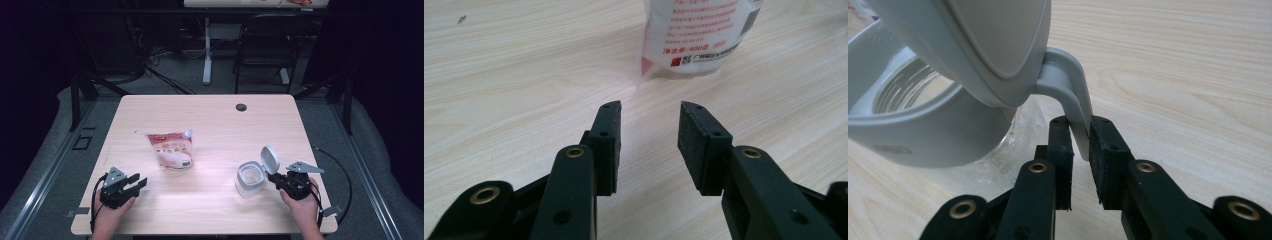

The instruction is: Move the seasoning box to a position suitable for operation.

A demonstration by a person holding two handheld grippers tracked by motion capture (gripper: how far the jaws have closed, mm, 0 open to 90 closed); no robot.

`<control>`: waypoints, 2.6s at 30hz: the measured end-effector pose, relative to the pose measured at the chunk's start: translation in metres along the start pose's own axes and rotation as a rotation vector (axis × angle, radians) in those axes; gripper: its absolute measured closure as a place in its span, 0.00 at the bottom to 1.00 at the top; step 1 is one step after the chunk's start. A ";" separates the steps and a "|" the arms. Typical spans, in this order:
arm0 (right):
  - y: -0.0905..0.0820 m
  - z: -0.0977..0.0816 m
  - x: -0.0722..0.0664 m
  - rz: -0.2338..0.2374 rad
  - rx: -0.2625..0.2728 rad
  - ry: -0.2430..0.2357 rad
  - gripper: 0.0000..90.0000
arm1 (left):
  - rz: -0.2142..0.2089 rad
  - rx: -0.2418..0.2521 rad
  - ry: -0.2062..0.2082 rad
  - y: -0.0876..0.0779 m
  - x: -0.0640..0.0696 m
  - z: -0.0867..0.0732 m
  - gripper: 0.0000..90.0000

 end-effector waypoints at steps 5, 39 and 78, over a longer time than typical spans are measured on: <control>0.006 0.005 0.002 -0.004 -0.001 -0.004 0.89 | 0.000 -0.002 -0.001 0.000 0.000 0.000 0.69; 0.036 0.031 0.002 0.110 0.044 -0.038 0.88 | 0.003 -0.011 -0.001 0.004 0.000 -0.002 0.69; -0.011 0.042 -0.006 0.014 0.142 -0.082 0.80 | -0.049 0.067 -0.051 -0.012 0.002 0.029 0.65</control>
Point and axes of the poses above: each handheld gripper's, and its own axes: y roughly forward along the jaws, z roughly out of its top, x roughly to its right, the point moved 7 cm from there along y, roughly forward along the jaws, and after that the axes turned 3 degrees about z, right-handed, at the moved point
